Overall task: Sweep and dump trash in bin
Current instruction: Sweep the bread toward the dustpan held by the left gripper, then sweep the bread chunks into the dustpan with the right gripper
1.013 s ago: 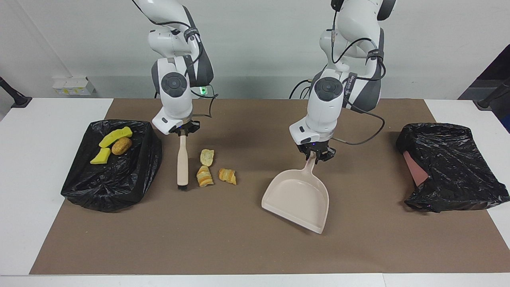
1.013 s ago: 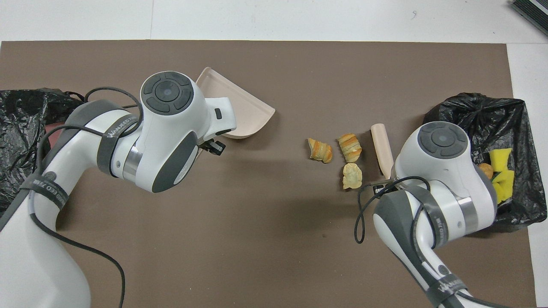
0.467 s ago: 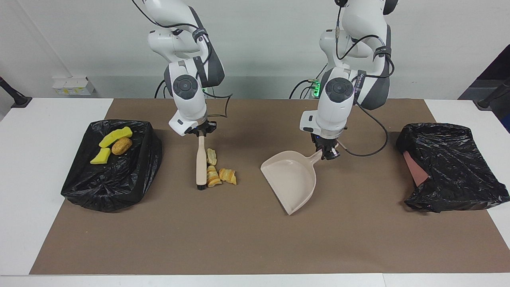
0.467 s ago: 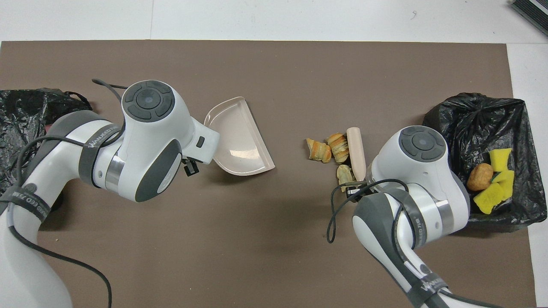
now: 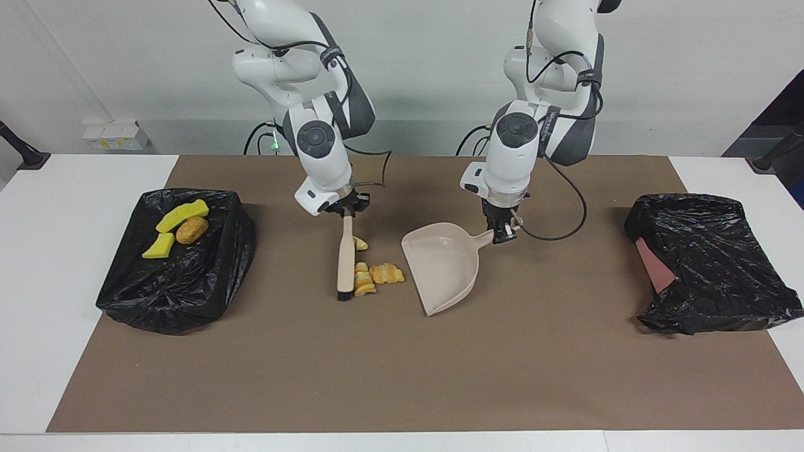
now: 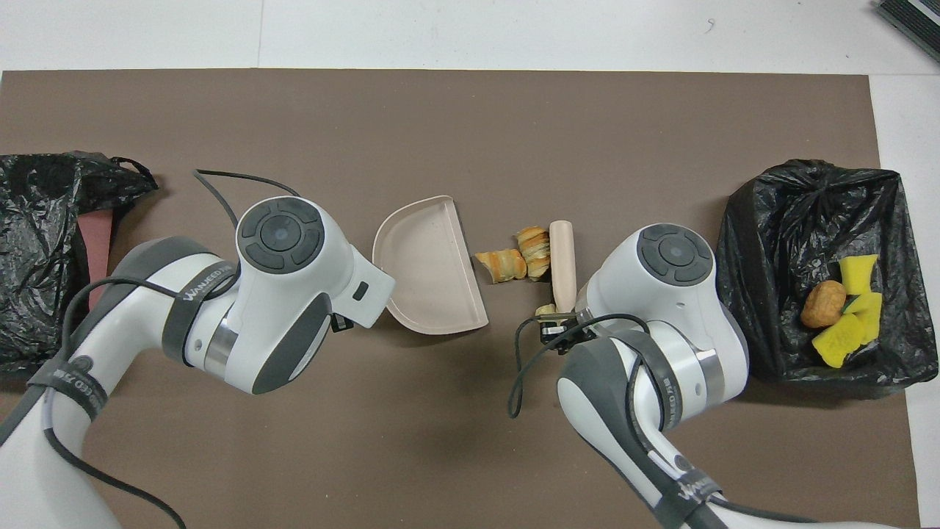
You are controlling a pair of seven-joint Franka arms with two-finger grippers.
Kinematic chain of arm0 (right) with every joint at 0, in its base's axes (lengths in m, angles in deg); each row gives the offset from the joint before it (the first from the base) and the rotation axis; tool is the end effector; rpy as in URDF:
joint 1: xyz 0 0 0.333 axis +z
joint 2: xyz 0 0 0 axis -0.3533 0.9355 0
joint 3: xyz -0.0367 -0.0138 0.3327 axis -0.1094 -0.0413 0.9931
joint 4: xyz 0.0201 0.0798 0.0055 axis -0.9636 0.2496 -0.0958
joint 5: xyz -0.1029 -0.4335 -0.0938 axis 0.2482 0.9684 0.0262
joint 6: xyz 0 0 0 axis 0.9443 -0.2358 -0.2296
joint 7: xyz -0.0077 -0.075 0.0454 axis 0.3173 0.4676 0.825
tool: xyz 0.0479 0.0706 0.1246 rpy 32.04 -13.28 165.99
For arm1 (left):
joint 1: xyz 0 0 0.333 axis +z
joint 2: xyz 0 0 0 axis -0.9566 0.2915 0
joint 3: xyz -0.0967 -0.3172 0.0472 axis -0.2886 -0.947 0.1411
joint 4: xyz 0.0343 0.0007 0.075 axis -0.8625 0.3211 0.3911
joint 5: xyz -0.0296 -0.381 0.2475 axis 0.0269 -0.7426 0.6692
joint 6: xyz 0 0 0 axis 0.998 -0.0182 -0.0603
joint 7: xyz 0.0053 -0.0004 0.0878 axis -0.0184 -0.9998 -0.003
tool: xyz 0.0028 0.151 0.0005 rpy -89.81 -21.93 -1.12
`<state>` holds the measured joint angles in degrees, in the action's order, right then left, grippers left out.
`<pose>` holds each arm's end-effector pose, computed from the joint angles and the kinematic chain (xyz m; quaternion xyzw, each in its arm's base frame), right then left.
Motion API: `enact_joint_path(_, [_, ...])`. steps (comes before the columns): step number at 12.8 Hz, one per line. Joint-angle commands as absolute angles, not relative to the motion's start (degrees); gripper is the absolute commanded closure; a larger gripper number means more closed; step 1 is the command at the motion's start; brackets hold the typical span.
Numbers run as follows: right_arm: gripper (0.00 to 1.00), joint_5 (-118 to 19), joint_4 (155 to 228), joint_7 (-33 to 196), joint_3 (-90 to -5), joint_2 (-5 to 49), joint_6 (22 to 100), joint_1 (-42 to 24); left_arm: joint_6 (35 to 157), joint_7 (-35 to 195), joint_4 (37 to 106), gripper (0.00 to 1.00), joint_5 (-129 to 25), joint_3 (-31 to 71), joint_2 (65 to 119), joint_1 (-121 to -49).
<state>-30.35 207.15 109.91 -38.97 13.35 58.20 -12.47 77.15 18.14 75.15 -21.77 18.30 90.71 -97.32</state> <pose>0.5282 0.2599 0.2981 -0.9897 0.0130 0.1299 0.0584 0.5617 -0.3042 0.3316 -0.7745 0.6314 0.0250 0.0300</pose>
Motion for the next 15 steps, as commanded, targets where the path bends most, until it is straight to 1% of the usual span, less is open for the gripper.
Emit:
enact_joint_path(1, [1.00,-38.7,205.5,109.3,-38.7,14.5,59.5,-11.5,83.4,22.0,80.5,1.00,-22.4,19.0,88.6,-99.9])
enact_joint_path(3, [1.00,-45.9,205.5,108.3,-38.7,14.5,61.3,-11.2,85.0,22.6,81.5,1.00,-22.5,18.9,89.2,-101.2])
enact_joint_path(4, [1.00,-51.0,205.5,105.4,-38.8,14.5,61.8,-11.2,88.5,22.3,82.7,1.00,-23.0,18.9,89.5,-101.4])
enact_joint_path(5, [1.00,-54.9,205.4,103.0,-38.8,14.5,62.0,-11.6,91.2,22.2,83.4,1.00,-23.8,18.9,89.5,-101.4])
enact_joint_path(7, [1.00,-59.4,203.8,101.0,-39.2,14.0,60.9,-13.3,91.7,21.6,83.4,1.00,-25.2,18.8,89.6,-101.4])
enact_joint_path(8, [1.00,-58.5,202.2,101.7,-39.2,13.1,58.9,-15.0,91.7,20.1,83.4,1.00,-25.3,18.8,89.6,-101.2])
enact_joint_path(9, [1.00,-57.1,201.9,102.5,-39.6,11.1,55.8,-15.2,91.5,16.7,83.4,1.00,-25.3,18.9,89.6,-100.9])
enact_joint_path(10, [1.00,-50.9,202.2,104.8,-39.9,8.6,53.8,-15.2,91.2,14.7,83.4,1.00,-25.5,18.9,89.6,-100.8])
enact_joint_path(12, [1.00,-37.7,202.5,109.2,-39.8,5.7,47.3,-15.3,90.7,13.3,82.8,1.00,-25.6,18.9,89.7,-100.7])
enact_joint_path(13, [1.00,-34.5,203.6,109.5,-39.8,4.6,45.9,-15.2,89.1,12.8,81.9,1.00,-25.6,18.9,90.1,-100.7])
enact_joint_path(15, [1.00,-29.2,209.8,107.1,-39.7,1.3,45.7,-15.6,84.3,12.8,80.5,1.00,-25.5,19.0,90.2,-101.5])
